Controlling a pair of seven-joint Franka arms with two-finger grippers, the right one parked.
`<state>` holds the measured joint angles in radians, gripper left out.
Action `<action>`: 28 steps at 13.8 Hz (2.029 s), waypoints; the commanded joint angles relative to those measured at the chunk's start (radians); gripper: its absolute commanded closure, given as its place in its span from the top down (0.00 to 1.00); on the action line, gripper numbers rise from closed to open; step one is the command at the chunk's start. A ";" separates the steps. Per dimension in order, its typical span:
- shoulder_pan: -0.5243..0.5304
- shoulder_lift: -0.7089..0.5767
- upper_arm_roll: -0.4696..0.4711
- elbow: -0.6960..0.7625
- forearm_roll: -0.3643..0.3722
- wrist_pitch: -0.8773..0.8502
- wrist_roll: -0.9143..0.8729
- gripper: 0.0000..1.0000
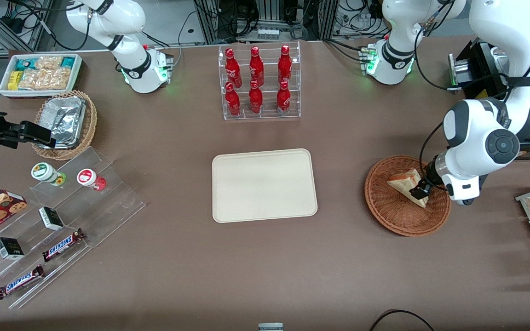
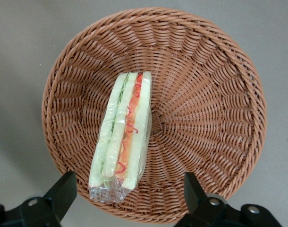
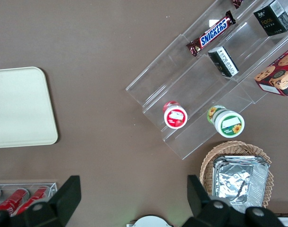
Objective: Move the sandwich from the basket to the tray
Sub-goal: 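Lower the left gripper and close it on the sandwich, then lift the sandwich and carry it with the left gripper over the tray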
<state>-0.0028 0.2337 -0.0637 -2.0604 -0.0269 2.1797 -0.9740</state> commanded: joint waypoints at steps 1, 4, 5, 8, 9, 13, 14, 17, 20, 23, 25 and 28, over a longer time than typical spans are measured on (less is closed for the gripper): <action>-0.005 0.013 0.002 -0.020 -0.007 0.029 -0.019 1.00; -0.003 0.026 0.004 -0.046 -0.007 0.061 -0.019 1.00; -0.003 0.026 0.004 -0.064 -0.007 0.090 -0.019 1.00; -0.003 0.050 0.004 -0.098 -0.007 0.147 -0.019 1.00; -0.003 0.058 0.004 -0.098 -0.007 0.147 -0.019 1.00; -0.003 0.059 0.004 -0.109 -0.007 0.144 -0.020 0.83; -0.003 0.056 0.004 -0.109 -0.007 0.135 -0.020 0.40; -0.003 0.026 0.004 -0.118 0.001 0.114 0.001 0.00; -0.005 0.004 0.004 -0.049 0.002 0.005 0.069 0.00; -0.020 0.010 -0.011 0.055 0.002 -0.086 0.104 0.00; -0.051 0.021 -0.019 0.103 0.002 -0.116 0.142 0.00; -0.136 0.059 -0.021 0.154 0.001 -0.132 0.231 0.00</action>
<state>-0.0874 0.2533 -0.0864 -1.9581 -0.0266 2.0732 -0.7894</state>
